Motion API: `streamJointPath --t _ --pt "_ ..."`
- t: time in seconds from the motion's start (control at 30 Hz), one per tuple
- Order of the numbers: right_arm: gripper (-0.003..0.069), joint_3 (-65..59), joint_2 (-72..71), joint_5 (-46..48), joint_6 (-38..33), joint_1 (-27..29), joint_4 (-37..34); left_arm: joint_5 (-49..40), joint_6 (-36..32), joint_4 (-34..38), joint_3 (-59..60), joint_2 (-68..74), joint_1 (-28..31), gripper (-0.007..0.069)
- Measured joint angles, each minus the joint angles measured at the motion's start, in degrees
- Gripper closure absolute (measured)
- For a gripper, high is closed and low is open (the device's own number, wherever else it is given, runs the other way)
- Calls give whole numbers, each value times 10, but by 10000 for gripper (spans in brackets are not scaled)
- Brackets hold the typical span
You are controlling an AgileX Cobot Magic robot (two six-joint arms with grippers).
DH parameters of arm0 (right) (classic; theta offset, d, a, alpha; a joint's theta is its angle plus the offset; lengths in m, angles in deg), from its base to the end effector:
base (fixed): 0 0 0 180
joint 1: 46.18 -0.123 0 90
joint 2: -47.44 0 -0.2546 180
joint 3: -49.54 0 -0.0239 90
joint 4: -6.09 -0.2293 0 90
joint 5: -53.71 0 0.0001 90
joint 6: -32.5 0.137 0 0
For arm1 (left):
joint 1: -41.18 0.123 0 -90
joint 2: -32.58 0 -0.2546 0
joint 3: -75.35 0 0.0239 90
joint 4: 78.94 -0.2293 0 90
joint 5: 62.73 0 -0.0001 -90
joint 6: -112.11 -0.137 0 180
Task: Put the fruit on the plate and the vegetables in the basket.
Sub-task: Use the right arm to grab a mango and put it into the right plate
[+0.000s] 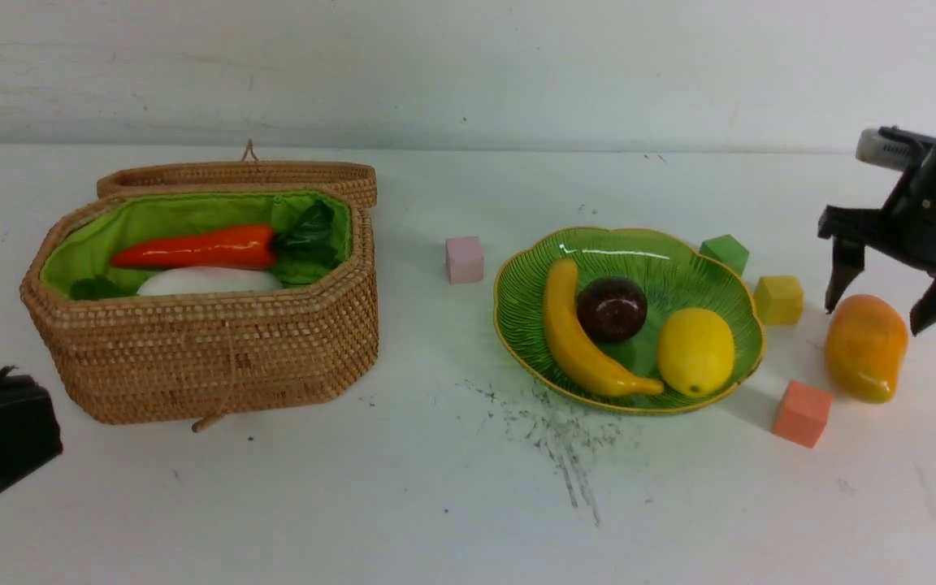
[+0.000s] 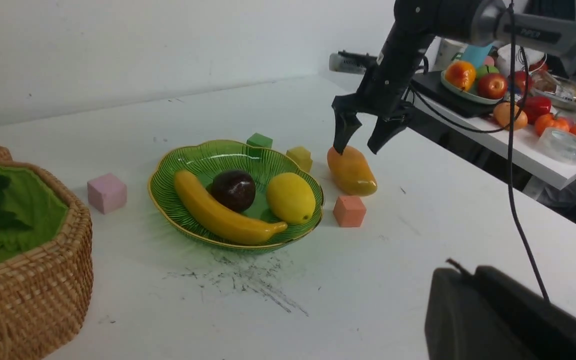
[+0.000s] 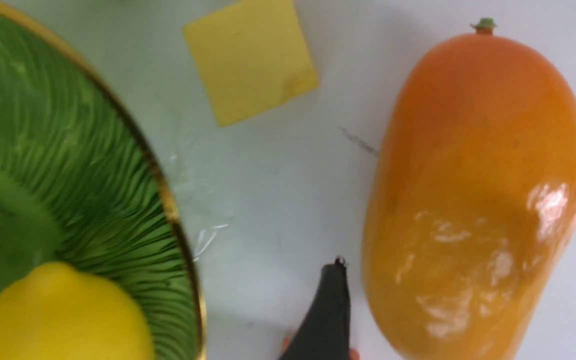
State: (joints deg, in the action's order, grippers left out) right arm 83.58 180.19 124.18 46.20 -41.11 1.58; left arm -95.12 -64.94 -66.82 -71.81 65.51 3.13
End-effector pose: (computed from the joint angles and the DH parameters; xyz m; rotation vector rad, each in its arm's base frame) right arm 0.4280 -0.0278 0.1647 0.5102 2.9118 0.1341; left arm 0.0854 -0.0864 0.3593 0.4631 1.6997 -0.7563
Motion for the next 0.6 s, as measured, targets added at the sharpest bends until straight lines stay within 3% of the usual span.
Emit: streamJointPath --t 0.2,0.4,0.6 --pt "5 0 53 -8 25 0 34 0 0 -6 0 0 0 593" --pt "84 2 85 -22 36 2 20 0 0 -8 0 0 0 588" --pt "88 6 87 -19 26 4 16 -5 0 -8 0 0 0 585"
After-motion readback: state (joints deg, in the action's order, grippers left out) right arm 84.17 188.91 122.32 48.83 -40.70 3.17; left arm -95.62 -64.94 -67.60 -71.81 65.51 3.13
